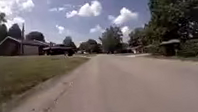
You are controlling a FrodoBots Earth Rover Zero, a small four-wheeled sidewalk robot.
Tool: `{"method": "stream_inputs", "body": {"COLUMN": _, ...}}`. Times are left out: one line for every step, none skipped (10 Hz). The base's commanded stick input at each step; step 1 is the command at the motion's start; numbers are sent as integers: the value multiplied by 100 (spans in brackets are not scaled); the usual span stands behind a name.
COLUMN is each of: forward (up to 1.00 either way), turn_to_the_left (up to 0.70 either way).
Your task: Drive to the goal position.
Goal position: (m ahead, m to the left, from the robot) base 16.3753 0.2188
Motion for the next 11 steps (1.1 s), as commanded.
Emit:
{"method": "stream_inputs", "body": {"forward": 100, "turn_to_the_left": 0}}
{"method": "stream_inputs", "body": {"forward": 100, "turn_to_the_left": 0}}
{"method": "stream_inputs", "body": {"forward": 100, "turn_to_the_left": 0}}
{"method": "stream_inputs", "body": {"forward": 100, "turn_to_the_left": 0}}
{"method": "stream_inputs", "body": {"forward": 100, "turn_to_the_left": 0}}
{"method": "stream_inputs", "body": {"forward": 100, "turn_to_the_left": 0}}
{"method": "stream_inputs", "body": {"forward": 100, "turn_to_the_left": 0}}
{"method": "stream_inputs", "body": {"forward": 100, "turn_to_the_left": 0}}
{"method": "stream_inputs", "body": {"forward": 100, "turn_to_the_left": 0}}
{"method": "stream_inputs", "body": {"forward": 100, "turn_to_the_left": 0}}
{"method": "stream_inputs", "body": {"forward": 100, "turn_to_the_left": 0}}
